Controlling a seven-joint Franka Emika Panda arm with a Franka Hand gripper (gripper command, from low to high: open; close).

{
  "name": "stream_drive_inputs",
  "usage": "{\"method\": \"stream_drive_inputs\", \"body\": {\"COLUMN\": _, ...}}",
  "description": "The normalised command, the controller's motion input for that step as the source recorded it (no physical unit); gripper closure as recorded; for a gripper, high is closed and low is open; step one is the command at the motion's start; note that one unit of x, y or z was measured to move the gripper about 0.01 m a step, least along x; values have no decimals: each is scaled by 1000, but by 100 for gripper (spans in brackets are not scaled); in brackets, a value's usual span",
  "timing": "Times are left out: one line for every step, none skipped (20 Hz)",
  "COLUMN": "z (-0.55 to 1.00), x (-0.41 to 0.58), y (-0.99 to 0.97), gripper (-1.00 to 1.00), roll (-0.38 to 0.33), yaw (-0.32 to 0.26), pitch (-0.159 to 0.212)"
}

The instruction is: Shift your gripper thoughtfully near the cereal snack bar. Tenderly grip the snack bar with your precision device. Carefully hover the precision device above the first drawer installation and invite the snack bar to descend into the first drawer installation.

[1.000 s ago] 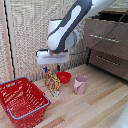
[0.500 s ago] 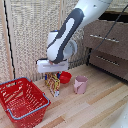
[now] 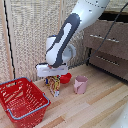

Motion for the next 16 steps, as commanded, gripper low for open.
{"method": "stream_drive_inputs", "body": {"z": 34, "x": 183, "y": 0, "gripper": 100, "roll": -3, "yaw": 68, "pitch": 20}}
{"method": "stream_drive_inputs", "body": {"z": 97, "x": 220, "y": 0, "gripper": 100, "roll": 0, "yaw": 57, "pitch": 36}}
{"method": "stream_drive_inputs", "body": {"z": 180, "x": 183, "y": 0, "gripper": 100, "roll": 0, "yaw": 39, "pitch": 55}}
{"method": "stream_drive_inputs", "body": {"z": 251, "x": 189, "y": 0, "gripper": 100, "roll": 0, "yaw": 29, "pitch": 73}}
{"method": "stream_drive_inputs", "body": {"z": 346, "x": 209, "y": 0, "gripper": 100, "roll": 0, "yaw": 26, "pitch": 90}}
{"method": "stream_drive_inputs", "body": {"z": 409, "x": 177, "y": 0, "gripper": 100, "roll": 0, "yaw": 24, "pitch": 92}}
{"method": "stream_drive_inputs", "body": {"z": 423, "x": 166, "y": 0, "gripper": 100, "roll": 0, "yaw": 22, "pitch": 106}}
{"method": "stream_drive_inputs", "body": {"z": 523, "x": 109, "y": 0, "gripper": 100, "roll": 0, "yaw": 31, "pitch": 95}}
{"method": "stream_drive_inputs", "body": {"z": 563, "x": 103, "y": 0, "gripper": 100, "roll": -6, "yaw": 39, "pitch": 97}}
{"method": "stream_drive_inputs", "body": {"z": 577, "x": 83, "y": 0, "gripper": 100, "roll": 0, "yaw": 51, "pitch": 104}}
{"method": "stream_drive_inputs", "body": {"z": 609, "x": 129, "y": 0, "gripper": 100, "roll": -3, "yaw": 58, "pitch": 107}}
{"method": "stream_drive_inputs", "body": {"z": 629, "x": 129, "y": 0, "gripper": 100, "roll": -11, "yaw": 56, "pitch": 102}}
{"method": "stream_drive_inputs", "body": {"z": 643, "x": 109, "y": 0, "gripper": 100, "roll": -14, "yaw": 44, "pitch": 104}}
{"method": "stream_drive_inputs", "body": {"z": 680, "x": 123, "y": 0, "gripper": 100, "roll": -11, "yaw": 43, "pitch": 111}}
{"method": "stream_drive_inputs", "body": {"z": 717, "x": 134, "y": 0, "gripper": 100, "roll": -13, "yaw": 43, "pitch": 111}}
{"method": "stream_drive_inputs", "body": {"z": 743, "x": 163, "y": 0, "gripper": 100, "roll": -9, "yaw": 49, "pitch": 114}}
